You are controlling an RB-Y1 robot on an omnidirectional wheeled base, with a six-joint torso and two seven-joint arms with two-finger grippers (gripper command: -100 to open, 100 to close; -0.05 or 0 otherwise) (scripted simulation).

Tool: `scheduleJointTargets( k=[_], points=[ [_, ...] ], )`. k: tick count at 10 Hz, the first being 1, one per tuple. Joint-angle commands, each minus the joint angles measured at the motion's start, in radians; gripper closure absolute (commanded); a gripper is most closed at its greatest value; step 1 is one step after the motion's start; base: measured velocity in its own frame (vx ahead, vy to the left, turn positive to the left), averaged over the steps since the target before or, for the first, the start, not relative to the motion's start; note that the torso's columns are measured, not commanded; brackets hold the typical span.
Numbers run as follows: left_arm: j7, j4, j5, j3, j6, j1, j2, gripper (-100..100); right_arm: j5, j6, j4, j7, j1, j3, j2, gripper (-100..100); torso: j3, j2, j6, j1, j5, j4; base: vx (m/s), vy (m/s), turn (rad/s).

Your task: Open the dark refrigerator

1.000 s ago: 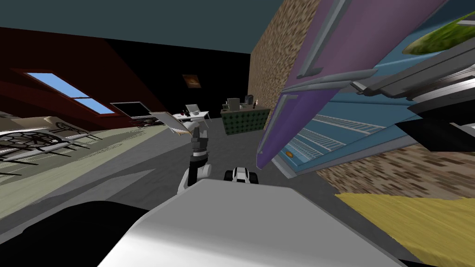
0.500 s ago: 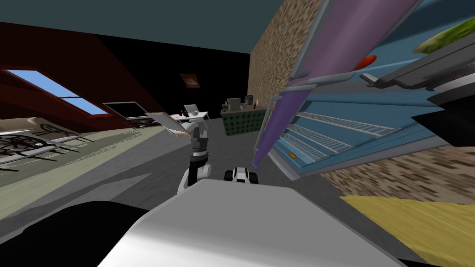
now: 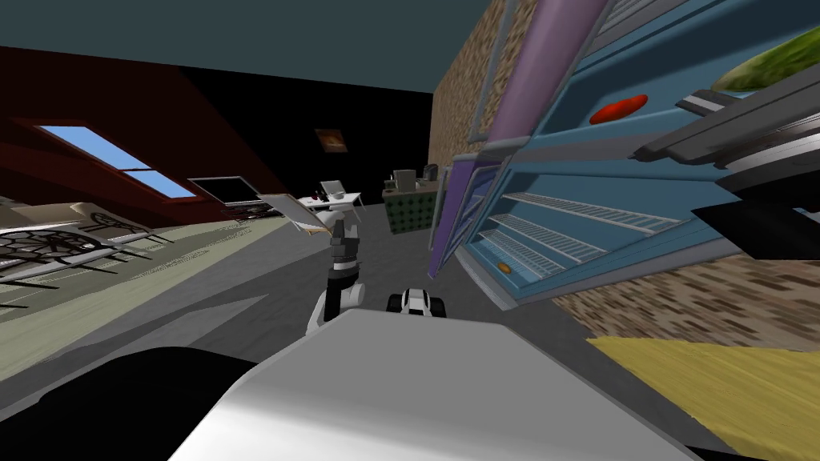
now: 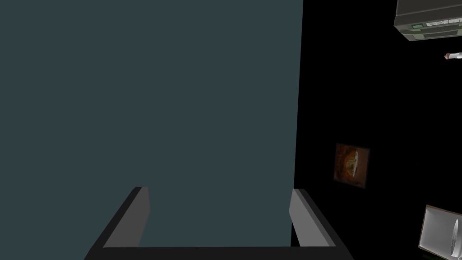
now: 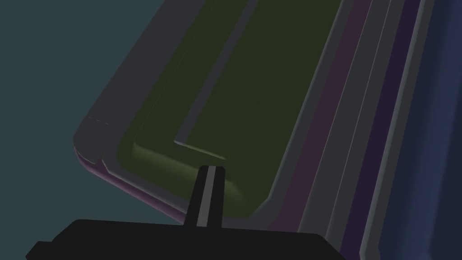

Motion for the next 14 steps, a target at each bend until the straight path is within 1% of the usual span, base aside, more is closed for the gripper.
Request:
scheduleJointTargets(
  k=[1,2,7,10,14],
  points=[
    [0.000,0.000,0.000,0.000,0.000,0.000,0.000,0,0.001,-0.004,0.030,0.007,0.004,-0.008,-0.006,-100,-0.005,-0.007,0.000,0.008,0.002,-0.002,0.151,0.221,-0.073],
    [0.000,0.000,0.000,0.000,0.000,0.000,0.000,0,0.002,-0.005,0.045,0.011,0.006,-0.012,-0.009,-100,-0.006,-0.008,-0.001,0.009,0.003,-0.003,0.141,0.255,-0.043],
    [0.000,0.000,0.000,0.000,0.000,0.000,0.000,0,0.002,-0.014,0.122,0.028,0.014,-0.030,-0.022,-100,0.001,0.002,0.000,-0.006,-0.002,0.001,0.137,0.235,-0.059],
    [0.000,0.000,0.000,0.000,0.000,0.000,0.000,0,0.002,-0.017,0.153,0.035,0.018,-0.037,-0.027,-100,0.001,0.002,0.000,0.000,0.000,0.001,0.112,0.205,-0.044],
    [0.000,0.000,0.000,0.000,0.000,0.000,0.000,0,0.003,-0.024,0.215,0.049,0.025,-0.052,-0.037,-100,0.000,0.000,0.000,0.003,0.001,0.000,0.142,0.260,-0.061]
  ],
)
